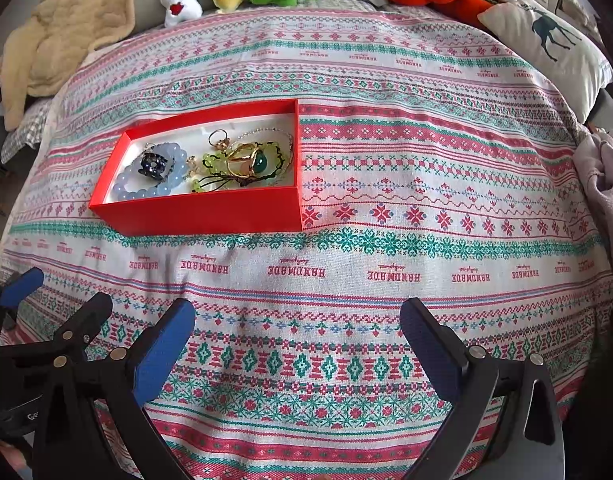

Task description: Organize jewelry

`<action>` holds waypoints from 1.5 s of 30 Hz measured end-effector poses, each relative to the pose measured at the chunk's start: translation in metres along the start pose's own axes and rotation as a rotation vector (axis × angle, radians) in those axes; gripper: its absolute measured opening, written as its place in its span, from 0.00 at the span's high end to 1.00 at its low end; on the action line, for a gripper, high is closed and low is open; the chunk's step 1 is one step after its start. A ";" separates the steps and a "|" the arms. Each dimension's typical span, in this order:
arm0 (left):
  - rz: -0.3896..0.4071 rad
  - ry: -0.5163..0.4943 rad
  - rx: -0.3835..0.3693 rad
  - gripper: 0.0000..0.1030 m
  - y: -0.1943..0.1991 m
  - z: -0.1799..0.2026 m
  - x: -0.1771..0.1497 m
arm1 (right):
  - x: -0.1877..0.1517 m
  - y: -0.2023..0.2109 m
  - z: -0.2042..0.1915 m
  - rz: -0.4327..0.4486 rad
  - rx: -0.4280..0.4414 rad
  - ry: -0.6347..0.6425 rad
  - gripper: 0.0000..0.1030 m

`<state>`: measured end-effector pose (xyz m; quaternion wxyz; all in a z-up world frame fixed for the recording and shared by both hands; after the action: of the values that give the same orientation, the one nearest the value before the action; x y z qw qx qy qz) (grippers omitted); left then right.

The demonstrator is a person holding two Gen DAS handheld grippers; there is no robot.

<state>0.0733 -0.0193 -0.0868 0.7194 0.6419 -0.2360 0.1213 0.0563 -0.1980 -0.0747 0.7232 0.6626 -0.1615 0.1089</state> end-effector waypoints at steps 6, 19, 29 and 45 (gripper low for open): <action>0.000 -0.003 0.002 0.01 0.000 -0.001 0.000 | -0.001 -0.001 0.001 -0.002 -0.001 0.000 0.00; 0.002 -0.004 0.006 0.01 0.000 -0.003 0.001 | -0.001 -0.001 0.001 -0.002 -0.001 0.000 0.00; 0.005 -0.002 0.020 0.01 0.001 -0.008 0.002 | -0.001 -0.001 0.003 -0.002 -0.004 0.001 0.00; -0.001 0.011 0.039 0.01 0.001 -0.014 0.000 | -0.001 0.003 -0.002 0.014 -0.027 0.016 0.00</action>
<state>0.0755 -0.0057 -0.0869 0.7079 0.6554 -0.2295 0.1290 0.0540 -0.1952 -0.0726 0.7327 0.6506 -0.1615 0.1171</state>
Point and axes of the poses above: each gripper's, at about its wrist camera, not at the fingertips, and y roughly against the way its jaws point, z to its right, x to its top, the point moved 10 cm from there along -y, roughly the way its jaws point, and after that the axes turned 7 degrees about -x, right-handed, at the moved point
